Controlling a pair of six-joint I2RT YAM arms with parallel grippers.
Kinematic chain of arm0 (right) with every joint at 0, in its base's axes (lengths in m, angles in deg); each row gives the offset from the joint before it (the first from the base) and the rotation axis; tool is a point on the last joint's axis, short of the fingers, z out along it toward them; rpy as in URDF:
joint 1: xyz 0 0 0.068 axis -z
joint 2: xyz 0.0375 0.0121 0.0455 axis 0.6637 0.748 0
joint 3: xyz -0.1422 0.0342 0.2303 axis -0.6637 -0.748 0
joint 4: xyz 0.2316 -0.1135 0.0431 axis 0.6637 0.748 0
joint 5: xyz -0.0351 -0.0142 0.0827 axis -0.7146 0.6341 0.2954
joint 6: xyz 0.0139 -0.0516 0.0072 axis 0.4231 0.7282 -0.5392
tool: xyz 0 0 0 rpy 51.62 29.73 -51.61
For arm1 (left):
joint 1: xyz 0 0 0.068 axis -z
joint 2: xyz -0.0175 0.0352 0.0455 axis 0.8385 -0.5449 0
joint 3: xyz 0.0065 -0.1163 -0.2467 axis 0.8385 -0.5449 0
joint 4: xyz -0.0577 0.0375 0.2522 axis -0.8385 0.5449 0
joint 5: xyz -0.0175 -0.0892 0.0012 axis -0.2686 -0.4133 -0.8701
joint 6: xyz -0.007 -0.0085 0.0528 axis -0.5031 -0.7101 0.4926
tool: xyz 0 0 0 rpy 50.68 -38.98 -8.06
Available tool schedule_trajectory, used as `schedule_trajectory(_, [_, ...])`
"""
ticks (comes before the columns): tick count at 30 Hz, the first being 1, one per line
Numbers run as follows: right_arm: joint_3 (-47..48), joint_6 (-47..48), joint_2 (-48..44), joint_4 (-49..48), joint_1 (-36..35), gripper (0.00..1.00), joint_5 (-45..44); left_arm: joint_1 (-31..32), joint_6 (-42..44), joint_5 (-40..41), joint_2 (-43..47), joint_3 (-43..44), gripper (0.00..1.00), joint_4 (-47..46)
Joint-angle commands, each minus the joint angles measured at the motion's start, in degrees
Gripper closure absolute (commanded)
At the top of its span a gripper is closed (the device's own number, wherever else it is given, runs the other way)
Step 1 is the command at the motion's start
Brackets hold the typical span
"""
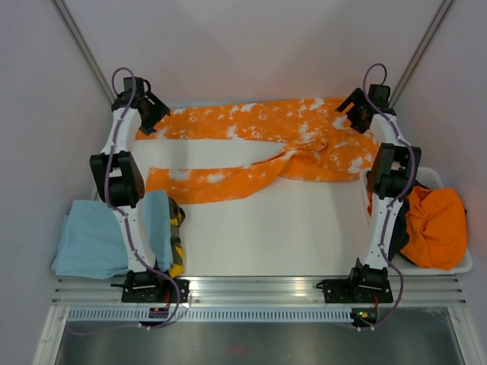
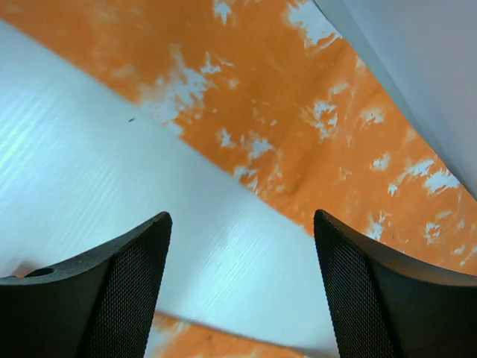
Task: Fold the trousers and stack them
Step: Flatten the trousers out
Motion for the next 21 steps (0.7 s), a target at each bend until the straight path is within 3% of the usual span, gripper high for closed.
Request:
schedule_trajectory(1, [-3.8,7.5,-12.7,-4.0,-2.9,0.02,4.7,0.0,9.2,11.1,13.6,-3.9,0.17,7.6])
schedule_trajectory(7, [-11.2,12.9,-19.8,-0.8,-6.3,0.02,4.2,-0.3,6.5,20.2,21.5,-19.9,0.17,17.0])
schedule_trajectory(13, [-13.1,12.6,-20.6,1.7,-6.9,0.02,4.7,-3.4,2.1,13.3,21.2,-31.9,0.18,12.0])
schedule_trajectory(21, [-17.1,11.2,-23.4,0.9,-7.3,0.02,2.5,-4.2,3.6,13.6,15.2,-32.2,0.24,6.3])
